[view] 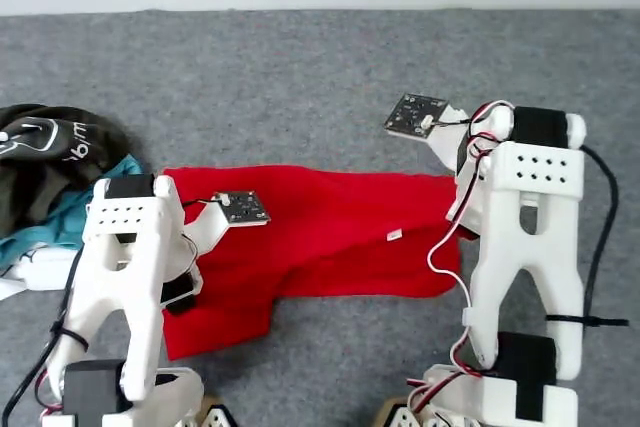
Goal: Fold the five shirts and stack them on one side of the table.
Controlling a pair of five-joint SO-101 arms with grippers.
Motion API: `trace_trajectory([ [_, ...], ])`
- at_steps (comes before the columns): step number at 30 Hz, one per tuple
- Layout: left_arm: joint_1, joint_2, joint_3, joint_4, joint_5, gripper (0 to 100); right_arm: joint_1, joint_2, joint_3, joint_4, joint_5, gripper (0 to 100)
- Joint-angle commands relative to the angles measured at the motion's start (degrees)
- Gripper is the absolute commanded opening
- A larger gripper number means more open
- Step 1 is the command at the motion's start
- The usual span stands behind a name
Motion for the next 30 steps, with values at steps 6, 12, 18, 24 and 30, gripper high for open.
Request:
trace_trajectory([
  [6, -0.3, -2.1, 2.8, 1.8, -4.1, 2, -2.4, 2.7, 2.3, -0.9, 0.4, 0.9],
  [12, -3.3, -2.1, 3.6, 1.8, -6.8, 2, -2.0, 6.2, 2.3, -3.0, 0.4, 1.0],
  [18, -6.8, -2.1, 6.3, 1.8, -10.6, 2, -1.2, 8.8, 2.3, -3.0, 0.4, 1.8],
  [24, -6.3, -2.5, 6.0, 1.8, -5.7, 17, -1.0, 8.8, 2.0, -2.9, 0.4, 16.4],
  [30, -5.9, -2.4, -0.1, 1.8, 1.1, 20, -1.4, 8.8, 1.0, -2.9, 0.4, 22.5],
])
